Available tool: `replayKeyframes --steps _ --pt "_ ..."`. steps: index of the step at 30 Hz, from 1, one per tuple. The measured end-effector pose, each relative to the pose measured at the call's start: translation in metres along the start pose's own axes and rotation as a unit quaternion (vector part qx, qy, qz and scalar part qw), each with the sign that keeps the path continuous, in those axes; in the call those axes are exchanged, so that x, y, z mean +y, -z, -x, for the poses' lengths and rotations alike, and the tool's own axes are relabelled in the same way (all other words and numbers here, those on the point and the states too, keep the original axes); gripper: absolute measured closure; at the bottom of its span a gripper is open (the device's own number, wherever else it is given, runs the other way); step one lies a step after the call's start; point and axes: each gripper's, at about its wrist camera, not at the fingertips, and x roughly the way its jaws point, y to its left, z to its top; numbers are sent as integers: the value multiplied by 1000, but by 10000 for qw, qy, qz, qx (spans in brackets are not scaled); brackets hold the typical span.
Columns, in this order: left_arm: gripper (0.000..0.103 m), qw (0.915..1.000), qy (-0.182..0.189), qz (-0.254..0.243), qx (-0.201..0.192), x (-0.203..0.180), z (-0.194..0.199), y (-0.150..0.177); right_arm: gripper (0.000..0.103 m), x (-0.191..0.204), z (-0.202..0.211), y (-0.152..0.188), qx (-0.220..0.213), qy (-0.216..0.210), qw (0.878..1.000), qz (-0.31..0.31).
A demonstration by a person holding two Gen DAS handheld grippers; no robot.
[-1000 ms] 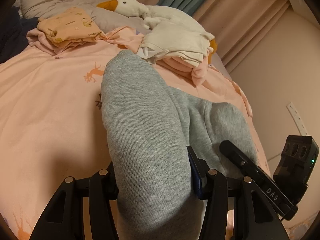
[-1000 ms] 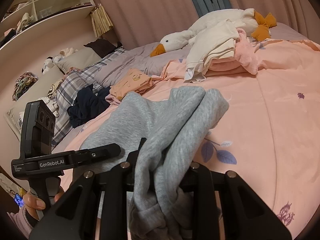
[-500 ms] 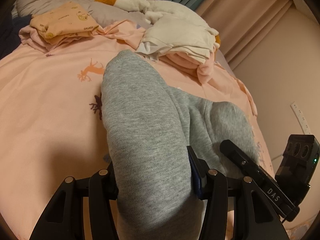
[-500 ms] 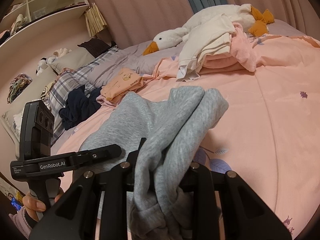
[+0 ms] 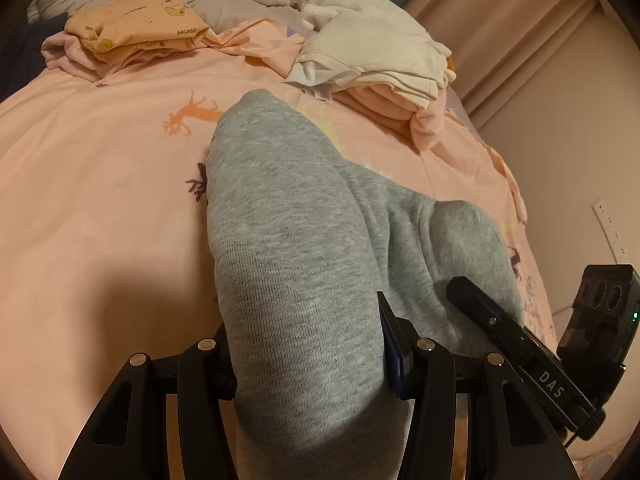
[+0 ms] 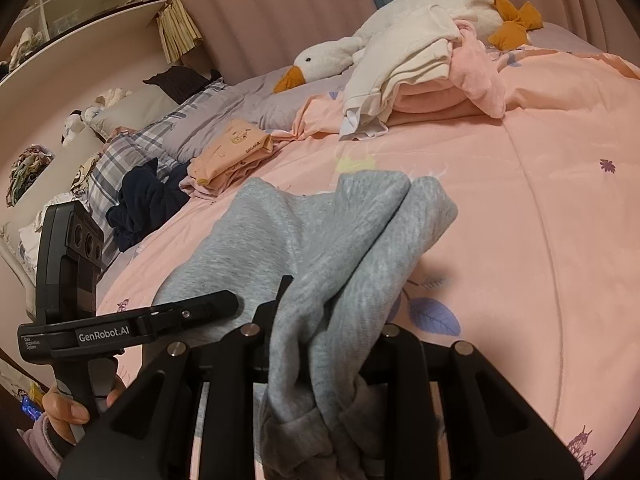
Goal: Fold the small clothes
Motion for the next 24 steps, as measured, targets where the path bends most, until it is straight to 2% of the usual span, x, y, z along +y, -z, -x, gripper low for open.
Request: replayKeyframes --steps 5,24 --pt "51 9999 -130 41 55 3 -4 1 75 -8 -1 5 38 182 9998 -82" --pt "49 9981 -565 -57 233 3 -9 3 72 -34 -4 16 143 197 9987 -436"
